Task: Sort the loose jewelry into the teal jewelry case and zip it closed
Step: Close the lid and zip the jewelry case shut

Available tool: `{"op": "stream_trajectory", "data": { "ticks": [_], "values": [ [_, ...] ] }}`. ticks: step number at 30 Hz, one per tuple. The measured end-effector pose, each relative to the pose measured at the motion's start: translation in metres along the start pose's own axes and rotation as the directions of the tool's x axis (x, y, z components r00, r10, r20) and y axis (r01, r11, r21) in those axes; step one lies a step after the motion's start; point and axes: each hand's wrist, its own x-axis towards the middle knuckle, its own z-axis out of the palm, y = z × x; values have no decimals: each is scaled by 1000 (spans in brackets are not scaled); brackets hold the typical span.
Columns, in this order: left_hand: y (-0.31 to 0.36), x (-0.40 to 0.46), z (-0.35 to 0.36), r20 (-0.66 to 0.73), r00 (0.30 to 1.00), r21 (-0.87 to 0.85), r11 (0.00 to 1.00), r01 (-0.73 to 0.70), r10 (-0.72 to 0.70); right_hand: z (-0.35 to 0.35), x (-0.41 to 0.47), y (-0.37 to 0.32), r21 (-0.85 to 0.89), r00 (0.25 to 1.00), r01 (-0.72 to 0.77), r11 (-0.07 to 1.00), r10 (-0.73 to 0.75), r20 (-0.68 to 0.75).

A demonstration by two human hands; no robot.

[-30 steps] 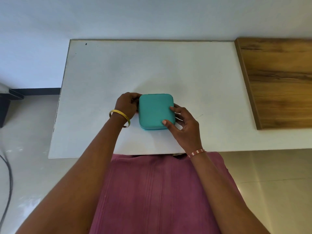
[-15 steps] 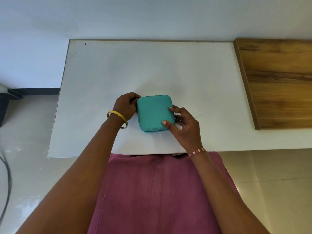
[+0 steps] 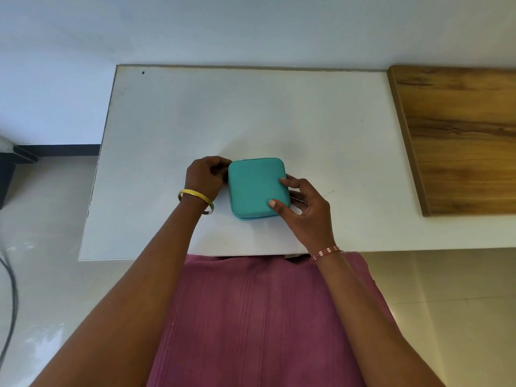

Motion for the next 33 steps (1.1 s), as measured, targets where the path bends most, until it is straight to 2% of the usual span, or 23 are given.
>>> {"op": "stream_trajectory", "data": {
  "ticks": [4,8,13,16,20,28,33],
  "values": [
    [2,-11,7,-180,983,-33,999,15,-20,4,-1,-2,-95,999,32,995,-33,-17],
    [2,-16,10,-237,972,35,999,-6,15,6,-1,-3,-170,1000,6,985,-11,-27],
    [0,-21,5,-189,976,251,966,-62,112,8,-1,-7,-239,998,11,971,-24,-51],
    [-1,-27,0,-154,980,319,945,-70,125,9,-2,-12,-282,998,-4,959,-14,-64],
    [-3,-44,-3,-94,990,345,936,-71,110,10,-3,-19,-358,998,-23,933,-3,-70],
    [-9,-94,7,21,996,337,937,-91,89,11,-5,-27,-384,998,-41,923,22,-53],
    [-2,-105,9,20,998,313,947,-67,64,12,-7,-32,-426,998,-39,904,17,-57]
  ]
}}
